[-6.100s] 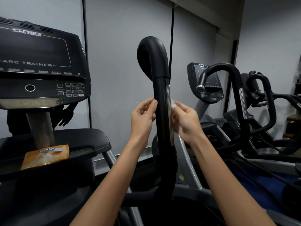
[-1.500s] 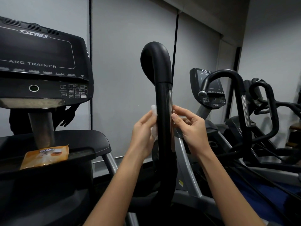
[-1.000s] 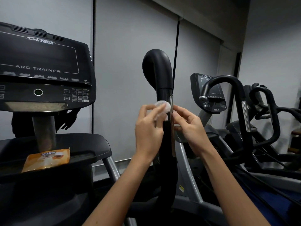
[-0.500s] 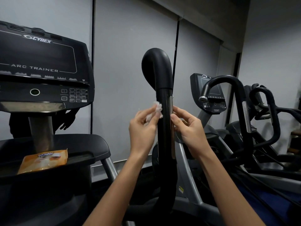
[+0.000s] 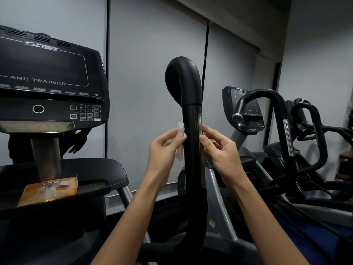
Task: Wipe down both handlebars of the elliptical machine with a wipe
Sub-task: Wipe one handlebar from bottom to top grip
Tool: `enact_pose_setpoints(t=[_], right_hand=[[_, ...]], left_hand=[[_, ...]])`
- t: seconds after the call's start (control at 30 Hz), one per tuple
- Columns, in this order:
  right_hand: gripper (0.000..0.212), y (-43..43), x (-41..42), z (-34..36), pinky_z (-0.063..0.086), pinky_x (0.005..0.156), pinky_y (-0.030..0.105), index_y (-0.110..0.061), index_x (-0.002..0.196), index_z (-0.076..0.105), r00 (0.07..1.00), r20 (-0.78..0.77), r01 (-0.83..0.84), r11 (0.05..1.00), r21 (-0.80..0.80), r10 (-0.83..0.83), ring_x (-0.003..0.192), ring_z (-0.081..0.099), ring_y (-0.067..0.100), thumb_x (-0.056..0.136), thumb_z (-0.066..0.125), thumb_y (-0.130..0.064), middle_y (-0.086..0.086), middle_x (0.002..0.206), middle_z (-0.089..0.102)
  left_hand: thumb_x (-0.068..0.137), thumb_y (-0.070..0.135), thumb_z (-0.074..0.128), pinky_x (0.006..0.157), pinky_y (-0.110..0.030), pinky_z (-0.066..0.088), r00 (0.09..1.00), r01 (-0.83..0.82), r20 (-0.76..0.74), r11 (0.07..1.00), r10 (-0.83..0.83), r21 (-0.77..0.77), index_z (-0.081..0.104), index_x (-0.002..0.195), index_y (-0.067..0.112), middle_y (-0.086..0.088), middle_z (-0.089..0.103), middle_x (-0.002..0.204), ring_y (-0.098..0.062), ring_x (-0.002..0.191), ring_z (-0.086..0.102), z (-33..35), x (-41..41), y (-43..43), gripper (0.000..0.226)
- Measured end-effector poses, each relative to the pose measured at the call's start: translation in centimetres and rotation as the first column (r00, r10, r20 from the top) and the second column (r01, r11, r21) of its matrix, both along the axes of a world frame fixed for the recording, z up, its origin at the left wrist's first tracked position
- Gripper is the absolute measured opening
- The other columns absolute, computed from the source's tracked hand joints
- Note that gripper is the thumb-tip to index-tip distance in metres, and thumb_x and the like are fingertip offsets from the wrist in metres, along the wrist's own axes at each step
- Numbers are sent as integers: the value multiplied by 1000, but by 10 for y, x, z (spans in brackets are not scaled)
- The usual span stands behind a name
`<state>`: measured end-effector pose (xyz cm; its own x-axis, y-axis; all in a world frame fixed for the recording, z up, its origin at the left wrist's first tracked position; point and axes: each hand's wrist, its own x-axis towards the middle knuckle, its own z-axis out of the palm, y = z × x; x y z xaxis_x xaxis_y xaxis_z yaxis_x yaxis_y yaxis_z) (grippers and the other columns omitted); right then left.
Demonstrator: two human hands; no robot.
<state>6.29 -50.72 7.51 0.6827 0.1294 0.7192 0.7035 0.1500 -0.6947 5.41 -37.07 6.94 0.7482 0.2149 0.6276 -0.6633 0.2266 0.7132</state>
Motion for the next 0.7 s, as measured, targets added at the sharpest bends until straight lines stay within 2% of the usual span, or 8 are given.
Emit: enact_pose_setpoints(t=[0.1, 0.17, 0.23, 0.3, 0.43, 0.53, 0.63, 0.7], right_hand=[[36, 1, 0, 0, 53, 68, 20, -7, 126, 56, 1000, -4, 9, 1000, -4, -9, 79, 67, 14, 90, 55, -11, 13, 93, 71], [35, 1, 0, -1, 52, 67, 18, -7, 125, 57, 1000, 8, 17, 1000, -13, -17, 75, 66, 11, 91, 55, -10, 9, 89, 71], [35, 1, 0, -1, 50, 65, 16, -5, 126, 56, 1000, 15, 28, 1000, -9, -27, 71, 65, 6, 91, 54, -9, 7, 87, 69], [35, 1, 0, 0, 49, 64, 14, -4, 126, 56, 999, 17, 33, 999, -5, -33, 69, 64, 2, 91, 55, -7, 6, 86, 68], [36, 0, 0, -1, 52, 69, 18, -6, 127, 55, 999, 21, 43, 999, -25, -42, 82, 66, 15, 91, 55, -11, 14, 98, 69], [37, 0, 0, -1, 52, 70, 19, -6, 127, 55, 998, 18, 57, 998, -32, -56, 84, 67, 16, 91, 55, -13, 15, 101, 69], [35, 2, -1, -1, 51, 66, 16, -5, 126, 56, 999, 19, 51, 999, -16, -51, 76, 66, 9, 91, 55, -10, 12, 93, 70], [35, 2, -1, -1, 49, 64, 14, -5, 126, 56, 999, 14, 49, 999, -10, -49, 71, 66, 5, 91, 55, -9, 9, 88, 70]], left_hand=[[93, 17, 56, 80, -19, 51, 997, -64, 33, 998, 64, -12, 69, 106, 6, -8, 71, 97, -12, 90, 67, 20, 3, -7, 21], [96, 15, 48, 83, -31, 50, 987, 140, -62, 986, -146, -86, 68, 99, 5, -12, 69, 94, -24, 92, 63, 27, 8, -9, 22], [92, 14, 47, 88, -35, 51, 918, 345, -158, 928, -365, -141, 66, 98, 3, -14, 66, 95, -25, 96, 60, 24, 12, -6, 23], [87, 15, 49, 92, -37, 50, 876, 429, -187, 895, -445, -122, 64, 105, 2, -14, 63, 102, -23, 100, 58, 16, 13, -4, 27], [94, 8, 48, 79, -26, 50, 972, 212, -79, 970, -222, -121, 67, 97, 7, -2, 69, 86, -11, 83, 64, 5, 12, -2, 19], [93, 12, 55, 90, -32, 50, 999, 26, -39, 992, -31, -122, 67, 108, 3, -9, 70, 101, -20, 98, 65, 6, 14, -7, 21], [96, 13, 46, 77, -32, 49, 986, 114, -111, 990, -122, -82, 69, 90, 5, -5, 68, 77, -17, 78, 63, 18, 12, -15, 25], [97, 15, 45, 76, -36, 47, 981, 128, -143, 991, -132, -39, 67, 93, 2, -9, 66, 79, -22, 79, 61, 18, 8, -15, 26]])
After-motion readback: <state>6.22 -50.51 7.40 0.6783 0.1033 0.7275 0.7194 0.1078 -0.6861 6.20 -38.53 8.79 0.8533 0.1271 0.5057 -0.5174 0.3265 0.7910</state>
